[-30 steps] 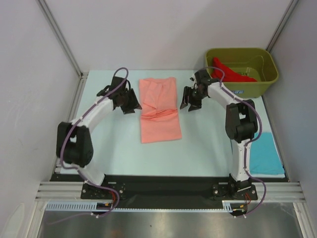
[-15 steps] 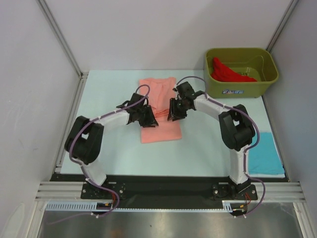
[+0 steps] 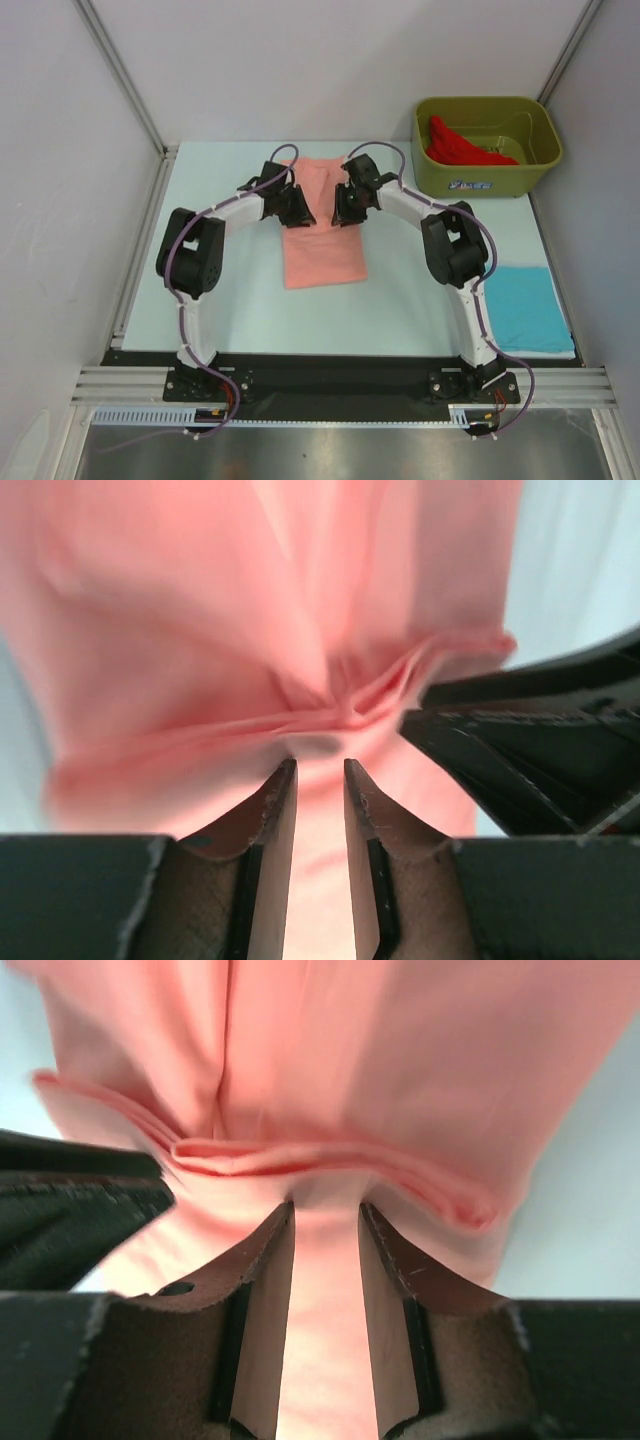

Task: Fold and stack the t-shirts
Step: Fold the tshirt

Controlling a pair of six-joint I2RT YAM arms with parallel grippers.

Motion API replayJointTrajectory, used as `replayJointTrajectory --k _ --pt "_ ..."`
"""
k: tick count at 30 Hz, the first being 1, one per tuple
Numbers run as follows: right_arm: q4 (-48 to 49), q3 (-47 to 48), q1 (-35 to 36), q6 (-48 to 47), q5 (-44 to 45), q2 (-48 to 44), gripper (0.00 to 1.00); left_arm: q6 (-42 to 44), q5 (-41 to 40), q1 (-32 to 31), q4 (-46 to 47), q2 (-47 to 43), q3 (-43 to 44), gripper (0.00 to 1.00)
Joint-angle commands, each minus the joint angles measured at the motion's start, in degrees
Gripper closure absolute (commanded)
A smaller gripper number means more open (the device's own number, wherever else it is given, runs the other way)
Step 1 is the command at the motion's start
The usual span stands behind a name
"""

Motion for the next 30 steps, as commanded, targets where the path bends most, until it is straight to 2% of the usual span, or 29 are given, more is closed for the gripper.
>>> replayJointTrajectory --k 1,5,9,13,16,17,19,20,22,23,24,27,30 --pt "0.52 7.00 -0.89 -1.29 1.68 3.25 0.63 5.47 1.57 2.45 -1.35 3.46 6.54 0.69" --pt "-1.93 13.69 -2.47 -1.12 2.47 7.03 0.61 10.14 -0.01 2.80 -8.98 9.61 19.53 0.67" --pt "-9.48 22.31 -3.53 -3.13 2.46 8.98 0.61 12.34 -2.47 2.80 -14.27 7.01 22.91 0.65" --pt "-15.03 21.37 -3.61 -5.68 2.82 3.80 0.57 10.95 -1.07 1.75 -11.56 -3.09 13.44 0.62" --pt "-14.43 12.07 -3.70 -4.64 -1.91 -3.14 0.53 7.71 0.86 -0.09 -7.53 -10.38 2.54 0.62" --pt "-11.72 4.82 -3.62 -3.76 -5.41 -7.42 0.52 6.56 1.83 -0.62 -6.11 -11.98 -2.88 0.62" --pt "-6.89 -3.56 -3.44 -1.13 -10.43 -11.66 0.52 3.05 2.62 -2.81 -1.91 -15.40 -8.09 0.62" --pt "-3.12 -7.00 -3.44 -0.25 -15.50 -13.16 0.54 2.16 3.50 -3.52 -0.49 -16.03 -12.73 0.63" --pt "-0.81 -15.10 -3.18 0.81 -20.54 -15.89 0.69 -0.48 4.03 -5.28 2.67 -16.82 -16.71 0.66" --pt "1.03 -17.12 -2.83 1.16 -24.39 -16.51 0.91 -1.27 4.82 -5.63 3.82 -17.18 -20.39 0.66" --pt "1.40 -19.14 -2.56 0.99 -25.65 -16.77 0.99 -2.76 5.17 -5.81 4.97 -17.35 -21.99 0.68" --pt "1.58 -24.86 -2.21 -0.41 -28.20 -17.48 1.00 -3.56 3.60 -5.81 7.17 -18.32 -27.09 0.69" --pt "1.92 -29.17 -3.35 -1.64 -26.54 -17.74 1.00 -2.08 0.53 -5.72 5.16 -17.19 -28.86 0.69"
